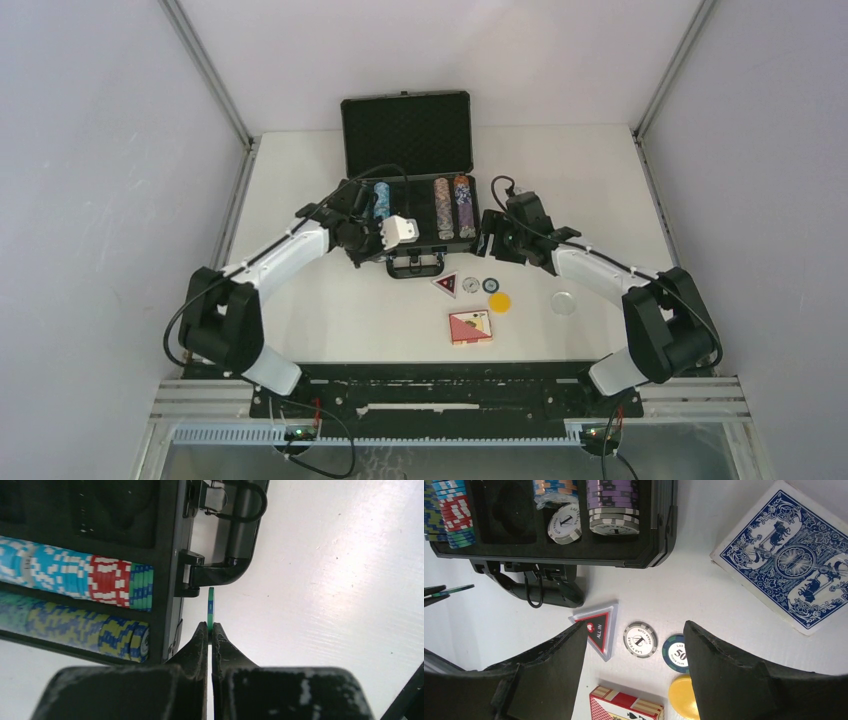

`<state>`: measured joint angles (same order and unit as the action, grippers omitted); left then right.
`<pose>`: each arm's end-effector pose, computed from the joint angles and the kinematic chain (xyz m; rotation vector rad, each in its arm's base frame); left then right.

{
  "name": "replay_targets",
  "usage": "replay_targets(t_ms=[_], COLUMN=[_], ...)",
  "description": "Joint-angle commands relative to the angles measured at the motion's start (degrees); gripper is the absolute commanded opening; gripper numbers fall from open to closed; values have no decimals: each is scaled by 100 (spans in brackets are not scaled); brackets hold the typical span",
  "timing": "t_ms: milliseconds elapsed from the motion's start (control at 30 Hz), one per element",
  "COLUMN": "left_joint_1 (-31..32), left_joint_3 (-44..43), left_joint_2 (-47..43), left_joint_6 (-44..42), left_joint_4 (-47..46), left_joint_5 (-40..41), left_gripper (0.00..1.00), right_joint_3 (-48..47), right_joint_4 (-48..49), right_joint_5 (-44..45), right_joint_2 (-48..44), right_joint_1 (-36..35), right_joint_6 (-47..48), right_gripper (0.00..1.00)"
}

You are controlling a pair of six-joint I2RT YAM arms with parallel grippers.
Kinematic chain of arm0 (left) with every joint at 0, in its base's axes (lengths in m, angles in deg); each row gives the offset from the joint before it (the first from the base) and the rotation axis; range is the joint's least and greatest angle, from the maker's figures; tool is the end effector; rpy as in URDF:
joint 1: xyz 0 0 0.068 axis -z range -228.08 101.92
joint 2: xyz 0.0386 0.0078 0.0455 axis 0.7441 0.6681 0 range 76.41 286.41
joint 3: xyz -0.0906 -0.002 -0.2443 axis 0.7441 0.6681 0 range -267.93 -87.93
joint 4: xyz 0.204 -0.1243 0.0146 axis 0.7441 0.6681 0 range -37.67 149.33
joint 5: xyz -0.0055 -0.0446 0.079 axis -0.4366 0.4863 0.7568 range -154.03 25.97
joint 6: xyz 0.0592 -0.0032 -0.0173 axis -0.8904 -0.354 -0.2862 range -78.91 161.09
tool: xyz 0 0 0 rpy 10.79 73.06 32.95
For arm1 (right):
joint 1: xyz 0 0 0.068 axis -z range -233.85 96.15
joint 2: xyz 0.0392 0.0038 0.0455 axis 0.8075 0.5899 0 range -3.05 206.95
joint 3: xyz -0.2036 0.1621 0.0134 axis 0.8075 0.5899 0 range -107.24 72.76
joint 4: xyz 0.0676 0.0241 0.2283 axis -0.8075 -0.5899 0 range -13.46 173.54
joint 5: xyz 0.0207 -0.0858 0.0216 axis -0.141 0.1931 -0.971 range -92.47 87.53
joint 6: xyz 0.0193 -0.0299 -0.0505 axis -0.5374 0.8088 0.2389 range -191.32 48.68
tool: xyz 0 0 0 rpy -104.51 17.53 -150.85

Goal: Pack up texas hold em set

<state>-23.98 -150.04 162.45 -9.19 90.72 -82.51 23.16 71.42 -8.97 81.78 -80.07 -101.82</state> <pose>0.2533 -0.1295 0.2247 1.6475 1.9997 -0.2658 0.2616 0.1347 0.1967 0.0376 2.4759 0.5827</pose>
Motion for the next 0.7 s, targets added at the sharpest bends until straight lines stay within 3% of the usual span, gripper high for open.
replay_targets(t_ms=[0,667], left_joint_1=[-141,-289], left_joint_3=[-575,-1129], left_joint_2=[243,1051], left_joint_6=[-279,-287], left_joint_4=[174,-50], left_joint_5=[-104,238], left_gripper=[0,0], right_joint_3=[-101,-133], right_joint_4=[186,162], right_joint_5=[44,45], right_joint_2=[36,166], right_joint_1=[49,117], right_joint_6=[141,215], right_gripper=[79,79])
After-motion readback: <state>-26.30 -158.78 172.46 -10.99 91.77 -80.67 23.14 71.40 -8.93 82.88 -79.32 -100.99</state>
